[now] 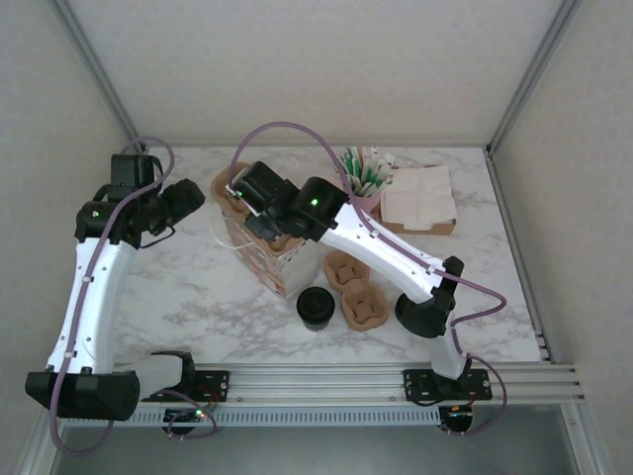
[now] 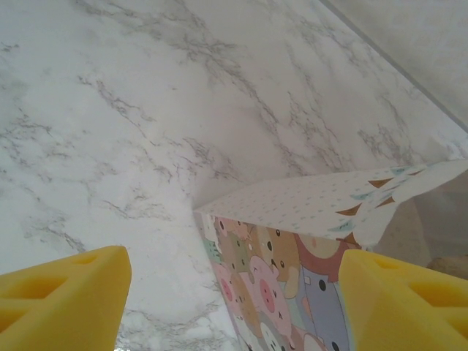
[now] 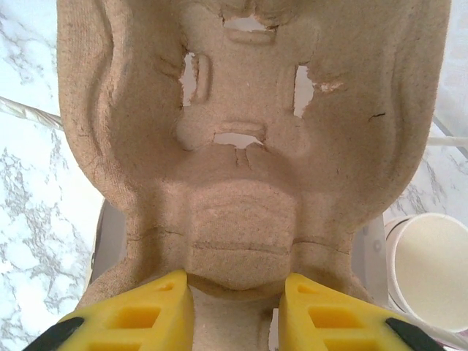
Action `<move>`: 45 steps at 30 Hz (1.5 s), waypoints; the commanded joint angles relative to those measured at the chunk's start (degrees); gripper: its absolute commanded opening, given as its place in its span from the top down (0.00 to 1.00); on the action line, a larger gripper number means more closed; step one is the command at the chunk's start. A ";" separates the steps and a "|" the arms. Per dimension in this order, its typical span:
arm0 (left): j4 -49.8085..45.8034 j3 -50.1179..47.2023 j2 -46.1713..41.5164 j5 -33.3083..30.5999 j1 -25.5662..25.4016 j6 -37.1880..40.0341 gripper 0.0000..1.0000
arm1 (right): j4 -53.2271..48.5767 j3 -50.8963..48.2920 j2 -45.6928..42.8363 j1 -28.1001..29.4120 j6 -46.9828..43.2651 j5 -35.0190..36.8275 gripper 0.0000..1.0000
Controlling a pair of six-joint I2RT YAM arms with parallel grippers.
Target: Pack the takeout coffee
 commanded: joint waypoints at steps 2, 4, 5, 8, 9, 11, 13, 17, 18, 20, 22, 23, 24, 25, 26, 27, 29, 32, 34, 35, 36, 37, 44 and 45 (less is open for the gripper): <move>0.08 -0.65 0.06 1.27 0.56 1.46 0.25 | -3.25 2.98 2.39 -0.65 -0.43 -0.50 0.68; 0.26 -0.85 0.06 1.74 0.62 1.56 0.25 | -3.76 3.88 2.85 -0.69 0.51 0.06 0.69; 0.35 -0.91 0.13 1.96 0.56 1.52 0.25 | -3.62 3.74 2.79 -0.79 0.88 0.19 0.69; 0.41 -1.03 0.34 2.35 0.54 1.66 0.25 | -3.14 3.09 2.83 -0.80 1.47 -0.16 0.69; 0.32 -0.99 0.32 2.35 0.55 1.53 0.25 | -3.41 3.31 3.02 -0.83 2.06 -0.08 0.69; 0.47 -1.00 0.40 2.52 0.61 1.67 0.25 | -4.17 3.87 3.30 -0.84 2.88 -0.72 0.69; 0.53 -1.09 0.48 2.63 0.60 1.66 0.25 | -4.56 3.76 3.05 -0.82 3.73 -0.91 0.69; 0.91 -1.28 0.88 5.05 0.54 2.13 0.25 | -3.34 0.61 1.49 -0.87 4.76 -1.54 0.69; 1.20 -1.45 0.92 5.76 0.57 2.11 0.25 | -2.96 -0.27 1.13 -0.81 5.03 -1.74 0.69; 1.81 -1.84 1.01 7.25 0.58 2.38 0.25 | -2.63 -1.21 0.72 -0.88 5.68 -1.73 0.69; 2.53 -2.23 1.22 9.30 0.45 2.75 0.23 | -2.18 -2.26 0.26 -0.83 6.14 -2.25 0.69; 2.63 -2.39 1.44 10.01 0.45 2.92 0.23 | -1.86 -2.96 -0.01 -0.82 6.21 -2.52 0.69; 2.78 -2.47 1.66 10.74 0.45 3.05 0.22 | -1.53 -3.73 -0.28 -0.83 6.36 -2.62 0.69; 2.89 -2.66 1.84 11.27 0.52 3.21 0.22 | -1.41 -4.28 -0.43 -0.79 6.45 -2.60 0.69; 2.81 -2.68 2.05 11.40 0.42 3.25 0.22 | -1.68 -4.46 -0.48 -0.80 6.79 -2.40 0.69; 2.81 -2.74 2.27 11.54 0.45 3.39 0.22 | -1.83 -4.53 -0.52 -0.88 7.23 -2.07 0.69; 2.73 -2.94 2.70 11.43 0.42 3.60 0.22 | -1.75 -5.04 -0.89 -0.80 7.68 -2.09 0.69; 2.39 -2.89 3.16 11.14 0.44 3.43 0.22 | -1.72 -5.51 -1.26 -0.75 8.15 -2.30 0.69; 2.85 -3.07 3.04 11.31 0.36 3.39 0.22 | -2.26 -5.71 -1.40 -0.81 8.79 -2.00 0.69; 3.17 -3.24 2.88 11.82 0.32 3.57 0.22 | -2.57 -5.77 -1.44 -0.82 9.18 -2.01 0.69; 3.40 -3.29 2.78 12.12 0.20 3.72 0.21 | -2.94 -5.78 -1.53 -0.77 9.43 -1.88 0.70; 3.42 -3.30 2.69 12.59 0.18 3.90 0.21 | -3.22 -5.78 -1.75 -0.79 9.76 -1.79 0.70; 5.37 -4.22 1.98 15.01 0.20 3.25 0.18 | -3.44 -5.52 -3.28 -0.75 10.61 -1.15 0.70; 5.76 -4.39 1.89 15.54 0.26 2.99 0.18 | -3.89 -5.03 -3.37 -0.73 10.98 -0.96 0.70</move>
